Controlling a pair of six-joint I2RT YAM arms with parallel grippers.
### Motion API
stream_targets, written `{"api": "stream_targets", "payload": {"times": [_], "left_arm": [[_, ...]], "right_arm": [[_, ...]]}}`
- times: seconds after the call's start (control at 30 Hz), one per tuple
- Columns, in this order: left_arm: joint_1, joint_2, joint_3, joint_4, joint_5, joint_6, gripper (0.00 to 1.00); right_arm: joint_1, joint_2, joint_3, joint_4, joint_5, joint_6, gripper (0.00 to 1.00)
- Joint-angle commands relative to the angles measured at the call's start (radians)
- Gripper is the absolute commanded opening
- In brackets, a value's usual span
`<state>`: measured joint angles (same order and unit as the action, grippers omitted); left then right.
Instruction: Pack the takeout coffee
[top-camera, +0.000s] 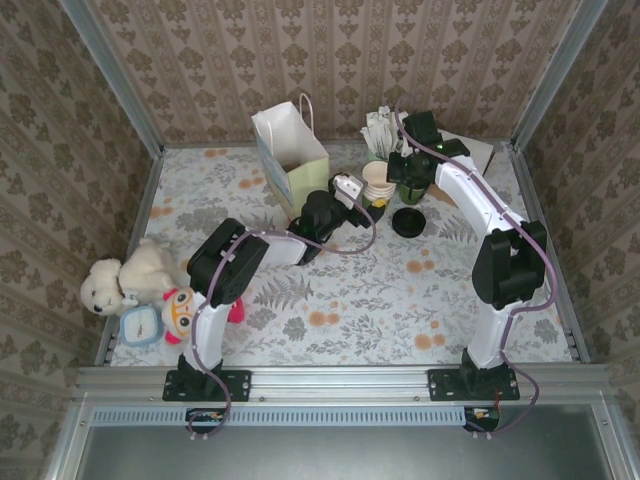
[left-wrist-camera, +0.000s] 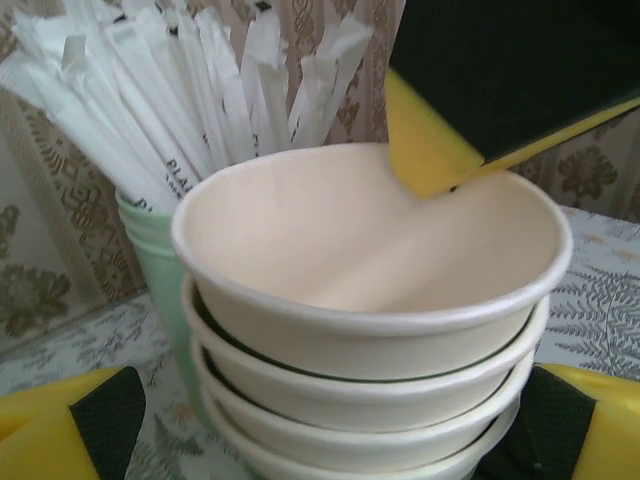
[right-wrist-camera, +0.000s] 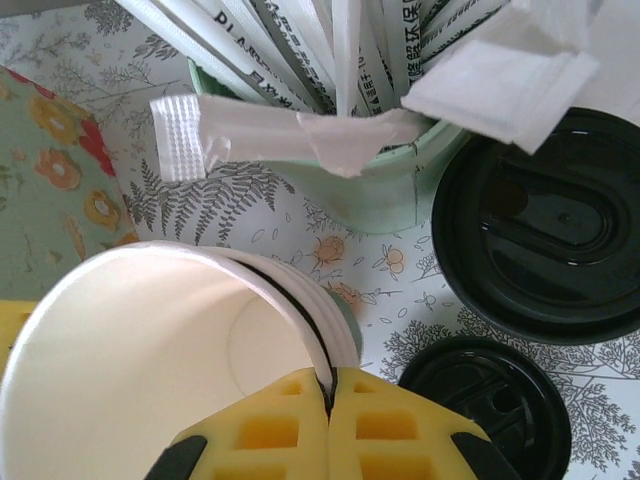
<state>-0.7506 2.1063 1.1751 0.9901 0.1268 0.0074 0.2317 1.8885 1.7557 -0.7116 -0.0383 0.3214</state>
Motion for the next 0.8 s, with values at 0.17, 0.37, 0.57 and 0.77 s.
{"api": "stream_targets", "payload": {"times": [0.17, 0.37, 0.57, 0.77], "left_arm": [[0.005, 0.084, 0.102, 0.059, 0.032, 0.01, 1.0], [0.006, 0.117, 0.137, 0.069, 0.043, -0.007, 1.0], [0.028, 0.148, 0.14, 0.091, 0.073, -0.048, 0.96], [0.042, 0.142, 0.104, 0.069, 0.113, -0.039, 0.81]], "right_arm": [[0.004, 0.033, 0.032, -0.026, -0.02, 0.018, 0.0], [0.013, 0.041, 0.044, -0.049, -0.04, 0.0, 0.0], [0.015, 0.033, 0.069, -0.067, -0.097, -0.026, 0.0], [0.003, 0.037, 0.115, -0.117, -0.12, -0.082, 0.0]]}}
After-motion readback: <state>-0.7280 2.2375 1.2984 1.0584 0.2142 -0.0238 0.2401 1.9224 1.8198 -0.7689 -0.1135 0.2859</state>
